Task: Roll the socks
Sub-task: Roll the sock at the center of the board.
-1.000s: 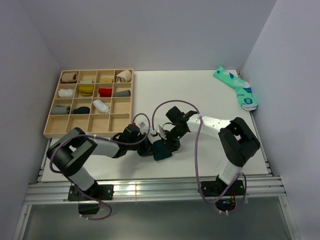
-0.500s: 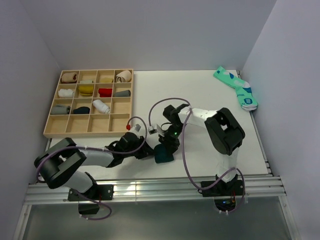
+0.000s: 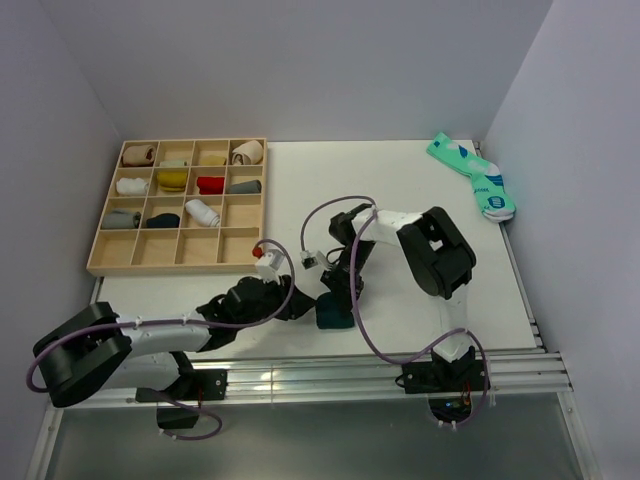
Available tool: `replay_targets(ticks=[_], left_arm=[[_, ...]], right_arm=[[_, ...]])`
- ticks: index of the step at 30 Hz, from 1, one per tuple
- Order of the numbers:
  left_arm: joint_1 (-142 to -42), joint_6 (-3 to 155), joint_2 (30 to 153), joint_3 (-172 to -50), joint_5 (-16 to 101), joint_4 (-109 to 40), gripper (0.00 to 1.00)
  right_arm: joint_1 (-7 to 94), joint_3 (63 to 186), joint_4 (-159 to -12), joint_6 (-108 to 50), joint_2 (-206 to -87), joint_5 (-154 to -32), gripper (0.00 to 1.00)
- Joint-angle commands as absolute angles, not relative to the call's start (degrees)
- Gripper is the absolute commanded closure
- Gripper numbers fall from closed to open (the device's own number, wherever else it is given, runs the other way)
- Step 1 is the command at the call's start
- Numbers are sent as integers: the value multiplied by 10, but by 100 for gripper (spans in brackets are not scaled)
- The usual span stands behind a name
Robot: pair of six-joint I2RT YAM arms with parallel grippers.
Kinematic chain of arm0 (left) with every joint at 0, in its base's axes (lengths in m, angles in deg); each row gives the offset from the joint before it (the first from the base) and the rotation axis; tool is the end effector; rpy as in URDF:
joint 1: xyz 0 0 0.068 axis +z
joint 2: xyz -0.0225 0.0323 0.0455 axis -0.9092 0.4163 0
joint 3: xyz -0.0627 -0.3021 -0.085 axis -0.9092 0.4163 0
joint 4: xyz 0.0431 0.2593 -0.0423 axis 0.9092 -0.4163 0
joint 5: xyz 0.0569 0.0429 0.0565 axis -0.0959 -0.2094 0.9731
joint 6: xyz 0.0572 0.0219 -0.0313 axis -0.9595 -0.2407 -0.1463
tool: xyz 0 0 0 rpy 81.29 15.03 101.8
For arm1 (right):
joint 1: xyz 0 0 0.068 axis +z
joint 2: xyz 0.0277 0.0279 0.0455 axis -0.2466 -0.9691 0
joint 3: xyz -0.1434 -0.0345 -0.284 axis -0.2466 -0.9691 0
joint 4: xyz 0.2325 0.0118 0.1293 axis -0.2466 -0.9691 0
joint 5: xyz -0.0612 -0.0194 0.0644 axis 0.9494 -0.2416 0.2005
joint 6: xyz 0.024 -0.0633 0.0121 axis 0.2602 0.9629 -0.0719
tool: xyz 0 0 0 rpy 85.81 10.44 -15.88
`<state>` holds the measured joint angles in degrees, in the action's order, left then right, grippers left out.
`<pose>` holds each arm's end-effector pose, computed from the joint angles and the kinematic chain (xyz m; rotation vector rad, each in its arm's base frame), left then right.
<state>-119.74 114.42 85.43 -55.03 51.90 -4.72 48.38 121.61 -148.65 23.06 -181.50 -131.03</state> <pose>0.1346 -0.1853 0.1936 0.0645 2.1422 -1.1304 0.2662 0.2279 0.1582 1.5924 -2.1872 -1.1585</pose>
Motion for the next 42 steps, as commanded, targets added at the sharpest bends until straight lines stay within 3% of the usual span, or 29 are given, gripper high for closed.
replay_targets(ticks=[1, 14, 24, 27, 31, 34, 42], left_arm=[[-1216, 1049, 877, -568, 497, 11, 59], [-1221, 1008, 995, -609, 404, 84, 51], [-1220, 1012, 1062, -626, 378, 89, 57], [-1220, 1017, 1078, -631, 368, 92, 65], [-1220, 1025, 1096, -644, 355, 74, 89], [-1220, 1035, 1105, -651, 353, 58, 100], [-1220, 1079, 1119, -650, 370, 5, 100]], right_arm=[[482, 1221, -1449, 227, -1843, -1215, 73], [480, 1236, -1447, 219, -1857, -1211, 73], [480, 1235, -1444, 214, -1851, -1211, 73], [480, 1230, -1434, 207, -1841, -1210, 73], [481, 1214, -1409, 197, -1823, -1204, 73], [480, 1205, -1396, 187, -1802, -1202, 69], [473, 1161, -1316, 135, -1709, -1181, 51]])
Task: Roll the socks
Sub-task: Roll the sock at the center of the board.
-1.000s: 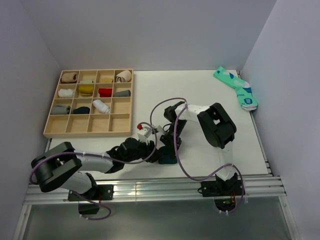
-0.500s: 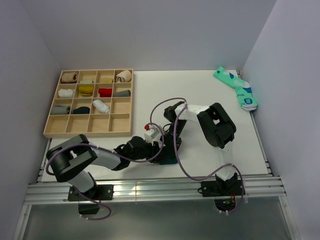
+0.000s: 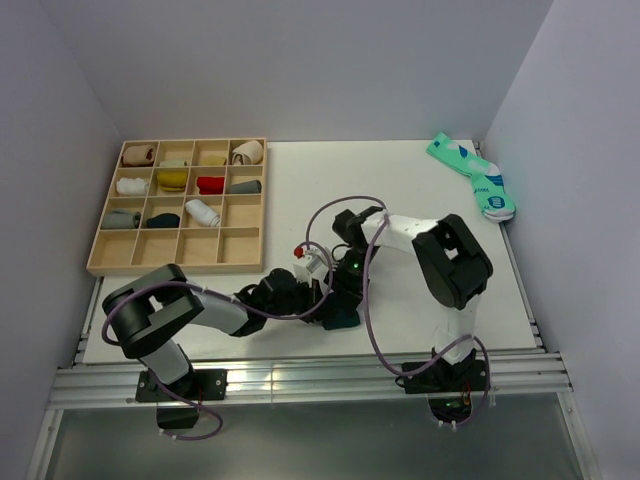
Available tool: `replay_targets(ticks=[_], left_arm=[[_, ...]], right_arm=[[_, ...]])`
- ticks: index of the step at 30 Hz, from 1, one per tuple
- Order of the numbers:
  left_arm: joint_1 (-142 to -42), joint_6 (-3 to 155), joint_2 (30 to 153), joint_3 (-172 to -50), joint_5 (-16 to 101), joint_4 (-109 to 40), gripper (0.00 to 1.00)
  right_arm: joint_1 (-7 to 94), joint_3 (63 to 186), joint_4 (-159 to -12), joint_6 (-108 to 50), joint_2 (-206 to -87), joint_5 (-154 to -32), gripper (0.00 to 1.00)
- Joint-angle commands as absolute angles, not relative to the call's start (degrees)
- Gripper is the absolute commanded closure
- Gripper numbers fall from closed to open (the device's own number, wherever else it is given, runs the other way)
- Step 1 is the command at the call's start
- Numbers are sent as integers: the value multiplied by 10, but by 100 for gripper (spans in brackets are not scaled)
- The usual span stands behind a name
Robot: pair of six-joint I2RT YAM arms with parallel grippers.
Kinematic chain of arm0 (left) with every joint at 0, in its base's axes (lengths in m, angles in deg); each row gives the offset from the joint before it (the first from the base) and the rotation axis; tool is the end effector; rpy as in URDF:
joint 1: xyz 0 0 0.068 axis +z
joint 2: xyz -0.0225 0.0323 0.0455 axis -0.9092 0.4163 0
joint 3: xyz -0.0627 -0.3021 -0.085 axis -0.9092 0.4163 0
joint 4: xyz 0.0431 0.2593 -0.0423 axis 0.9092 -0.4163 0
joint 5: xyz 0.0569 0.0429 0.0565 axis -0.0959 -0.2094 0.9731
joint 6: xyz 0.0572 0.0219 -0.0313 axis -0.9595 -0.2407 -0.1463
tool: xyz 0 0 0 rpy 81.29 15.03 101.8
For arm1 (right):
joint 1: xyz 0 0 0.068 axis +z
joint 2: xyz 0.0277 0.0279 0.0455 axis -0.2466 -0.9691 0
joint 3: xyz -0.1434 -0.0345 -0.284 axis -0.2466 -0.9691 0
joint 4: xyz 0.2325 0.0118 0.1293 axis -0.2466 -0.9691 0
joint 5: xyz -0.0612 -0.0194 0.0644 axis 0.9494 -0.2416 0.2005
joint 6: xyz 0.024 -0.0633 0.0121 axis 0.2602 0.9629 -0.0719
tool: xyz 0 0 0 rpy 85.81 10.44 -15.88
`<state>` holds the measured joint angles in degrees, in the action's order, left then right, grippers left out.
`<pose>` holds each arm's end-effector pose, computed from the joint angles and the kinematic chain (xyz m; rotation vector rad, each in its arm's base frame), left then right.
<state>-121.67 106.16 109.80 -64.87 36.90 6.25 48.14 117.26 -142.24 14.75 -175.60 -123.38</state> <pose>0.1598 -0.2629 0.1613 0.4557 2.2185 -1.2556 0.2606 0.2156 0.1686 1.5841 -2.3660 -0.9740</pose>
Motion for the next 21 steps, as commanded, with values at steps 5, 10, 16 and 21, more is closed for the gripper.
replay_targets(ticks=[5, 10, 16, 21], left_arm=[[-1220, 1104, 1125, -652, 385, -16, 100], [-1220, 1127, 1140, -677, 382, -51, 100], [-1216, 1172, 1147, -707, 383, -88, 100], [-1201, 1196, 1165, -722, 353, -116, 100]], right_arm=[[440, 1143, -1291, 123, -1649, -1206, 48], [389, 1106, -1261, 134, -1568, -1218, 48], [357, 1023, -1217, 168, -1472, -1214, 49], [355, 937, -1199, 225, -1368, -1231, 49]])
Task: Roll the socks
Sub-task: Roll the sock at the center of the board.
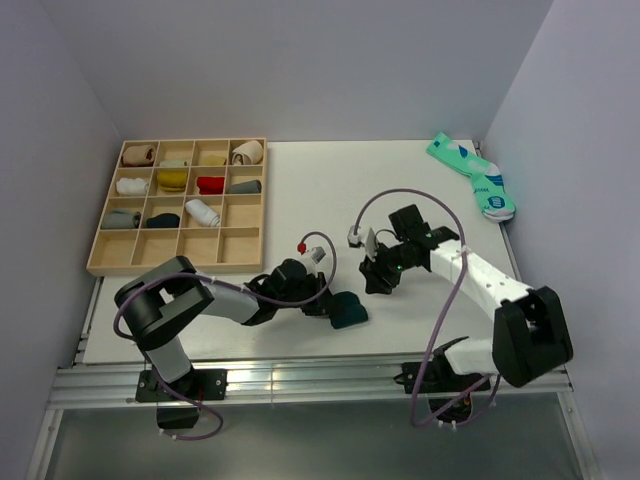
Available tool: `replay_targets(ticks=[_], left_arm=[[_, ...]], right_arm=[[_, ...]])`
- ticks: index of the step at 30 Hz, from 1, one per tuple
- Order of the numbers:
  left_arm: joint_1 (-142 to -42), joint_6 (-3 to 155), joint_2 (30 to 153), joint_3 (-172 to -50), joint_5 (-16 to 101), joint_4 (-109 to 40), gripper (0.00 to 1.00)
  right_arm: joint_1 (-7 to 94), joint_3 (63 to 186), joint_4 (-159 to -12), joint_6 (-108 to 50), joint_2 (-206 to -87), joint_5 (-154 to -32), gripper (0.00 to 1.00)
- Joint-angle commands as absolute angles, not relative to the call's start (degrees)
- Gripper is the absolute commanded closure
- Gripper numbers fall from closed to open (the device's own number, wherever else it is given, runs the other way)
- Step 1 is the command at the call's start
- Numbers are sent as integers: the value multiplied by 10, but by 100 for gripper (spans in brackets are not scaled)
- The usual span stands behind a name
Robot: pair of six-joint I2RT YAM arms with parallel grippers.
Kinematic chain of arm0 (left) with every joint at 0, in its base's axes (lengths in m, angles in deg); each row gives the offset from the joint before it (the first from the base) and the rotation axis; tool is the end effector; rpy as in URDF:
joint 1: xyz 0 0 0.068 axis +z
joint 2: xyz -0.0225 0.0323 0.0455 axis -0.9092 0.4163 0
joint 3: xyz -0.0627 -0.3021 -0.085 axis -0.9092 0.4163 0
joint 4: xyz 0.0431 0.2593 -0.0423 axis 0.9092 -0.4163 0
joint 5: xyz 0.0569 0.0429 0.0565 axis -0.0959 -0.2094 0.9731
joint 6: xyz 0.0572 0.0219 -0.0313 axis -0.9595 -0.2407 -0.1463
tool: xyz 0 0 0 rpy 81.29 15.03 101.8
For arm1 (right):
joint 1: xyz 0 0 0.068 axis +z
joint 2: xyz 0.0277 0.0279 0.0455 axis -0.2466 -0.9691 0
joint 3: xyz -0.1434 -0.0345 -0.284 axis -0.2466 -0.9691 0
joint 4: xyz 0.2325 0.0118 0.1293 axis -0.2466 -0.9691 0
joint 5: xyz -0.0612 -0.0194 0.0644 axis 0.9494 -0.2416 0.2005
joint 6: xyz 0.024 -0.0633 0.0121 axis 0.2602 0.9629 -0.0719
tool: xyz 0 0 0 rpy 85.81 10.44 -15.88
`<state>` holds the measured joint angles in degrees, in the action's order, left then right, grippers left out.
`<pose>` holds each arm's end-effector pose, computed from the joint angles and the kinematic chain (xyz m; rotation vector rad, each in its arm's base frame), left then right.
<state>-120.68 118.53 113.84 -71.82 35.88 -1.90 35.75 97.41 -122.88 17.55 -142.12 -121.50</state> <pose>0.1787 -0.2825 0.1567 0.2026 2.4146 -1.3046 0.2171 0.1202 0.2443 -1.4433 2.1033 0.7242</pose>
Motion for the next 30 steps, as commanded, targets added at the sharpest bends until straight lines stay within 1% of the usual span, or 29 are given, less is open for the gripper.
replay_targets(ticks=[1, 6, 12, 15, 20, 30], left_arm=[[-1201, 1198, 1168, -724, 348, -118, 100], [-1195, 1215, 1190, -736, 314, -139, 100], [-1187, 1225, 1225, -757, 283, -147, 100], [-1182, 1232, 1238, -765, 274, -150, 100], [-1178, 1239, 1246, -769, 266, -149, 100], [-1173, 1229, 1250, -782, 260, -164, 100]], right_arm=[[355, 924, -1200, 240, -1351, -1237, 48], [359, 876, -1221, 343, -1292, -1266, 46], [381, 864, -1258, 406, -1283, -1289, 44], [407, 848, -1250, 405, -1277, -1277, 44], [481, 808, -1190, 374, -1247, -1228, 44], [520, 793, -1127, 337, -1266, -1181, 44]])
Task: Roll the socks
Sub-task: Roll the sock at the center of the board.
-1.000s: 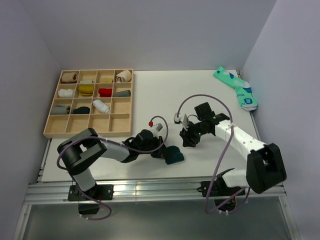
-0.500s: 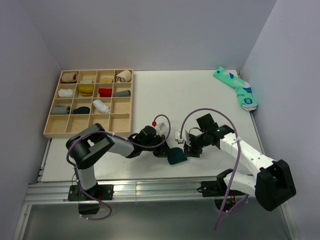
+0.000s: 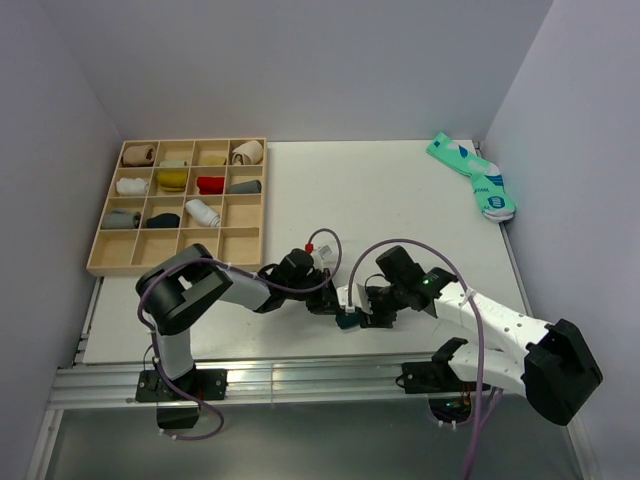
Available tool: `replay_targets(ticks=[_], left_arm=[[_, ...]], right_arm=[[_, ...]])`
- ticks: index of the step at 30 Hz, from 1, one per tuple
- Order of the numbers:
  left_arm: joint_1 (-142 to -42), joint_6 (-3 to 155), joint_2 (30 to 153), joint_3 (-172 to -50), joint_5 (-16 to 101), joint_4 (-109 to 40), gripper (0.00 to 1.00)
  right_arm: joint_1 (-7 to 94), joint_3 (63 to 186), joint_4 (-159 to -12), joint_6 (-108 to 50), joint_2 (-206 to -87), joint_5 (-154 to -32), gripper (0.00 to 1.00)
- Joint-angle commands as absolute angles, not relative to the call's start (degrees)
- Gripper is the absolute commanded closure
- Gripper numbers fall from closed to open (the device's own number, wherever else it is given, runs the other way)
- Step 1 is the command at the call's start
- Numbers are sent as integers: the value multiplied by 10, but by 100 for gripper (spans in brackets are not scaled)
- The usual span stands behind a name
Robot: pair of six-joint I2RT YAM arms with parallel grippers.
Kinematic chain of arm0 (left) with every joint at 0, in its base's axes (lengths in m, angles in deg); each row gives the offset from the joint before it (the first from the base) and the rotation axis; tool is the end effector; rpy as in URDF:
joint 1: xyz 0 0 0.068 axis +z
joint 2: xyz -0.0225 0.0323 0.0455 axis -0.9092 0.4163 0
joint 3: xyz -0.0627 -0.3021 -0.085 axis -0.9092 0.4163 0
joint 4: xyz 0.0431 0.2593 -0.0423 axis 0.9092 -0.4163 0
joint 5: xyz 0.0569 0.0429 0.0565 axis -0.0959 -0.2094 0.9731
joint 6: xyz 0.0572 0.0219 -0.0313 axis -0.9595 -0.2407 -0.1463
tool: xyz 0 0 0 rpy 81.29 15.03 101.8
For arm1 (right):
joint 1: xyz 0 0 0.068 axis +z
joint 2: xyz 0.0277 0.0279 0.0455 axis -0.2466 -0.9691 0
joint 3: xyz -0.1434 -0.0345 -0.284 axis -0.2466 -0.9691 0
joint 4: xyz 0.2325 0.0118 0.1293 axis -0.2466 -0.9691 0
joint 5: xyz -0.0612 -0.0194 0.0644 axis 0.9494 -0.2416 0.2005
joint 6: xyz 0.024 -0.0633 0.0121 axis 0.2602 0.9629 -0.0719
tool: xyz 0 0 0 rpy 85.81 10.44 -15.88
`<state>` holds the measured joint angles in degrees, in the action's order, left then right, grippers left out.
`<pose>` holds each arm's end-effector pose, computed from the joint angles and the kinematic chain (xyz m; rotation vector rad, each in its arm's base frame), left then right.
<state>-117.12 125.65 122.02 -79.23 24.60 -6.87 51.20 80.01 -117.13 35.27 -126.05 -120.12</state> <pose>0.2069 -0.3014 0.1367 0.0872 2.6233 -1.4310 0.1184 0.1281 0.2103 -1.9509 1.5465 0.6431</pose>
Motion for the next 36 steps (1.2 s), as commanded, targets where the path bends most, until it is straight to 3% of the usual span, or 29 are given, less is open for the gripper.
replay_targets(ticks=[1, 12, 15, 19, 22, 26, 33, 36], left_arm=[[-1174, 1228, 1252, -785, 259, -165, 100], [-1168, 1229, 1259, -798, 250, -167, 100], [-1166, 1228, 1263, -801, 246, -168, 100], [-1164, 1225, 1257, -808, 252, -167, 99], [-1160, 1223, 1239, -798, 264, -146, 94], [-1154, 1210, 1223, -792, 278, -136, 87], [-1144, 1207, 1189, -747, 320, -72, 61], [-1140, 1203, 1156, -727, 346, -54, 58]], right_arm=[[521, 792, -1126, 337, -1268, -1181, 44], [527, 796, -1132, 333, -1319, -1180, 50], [528, 799, -1127, 321, -1334, -1183, 54], [528, 816, -1131, 298, -1379, -1177, 67], [525, 842, -1159, 292, -1426, -1180, 73], [501, 872, -1190, 292, -1470, -1193, 74], [466, 921, -1245, 279, -1542, -1209, 75], [458, 944, -1261, 265, -1571, -1206, 76]])
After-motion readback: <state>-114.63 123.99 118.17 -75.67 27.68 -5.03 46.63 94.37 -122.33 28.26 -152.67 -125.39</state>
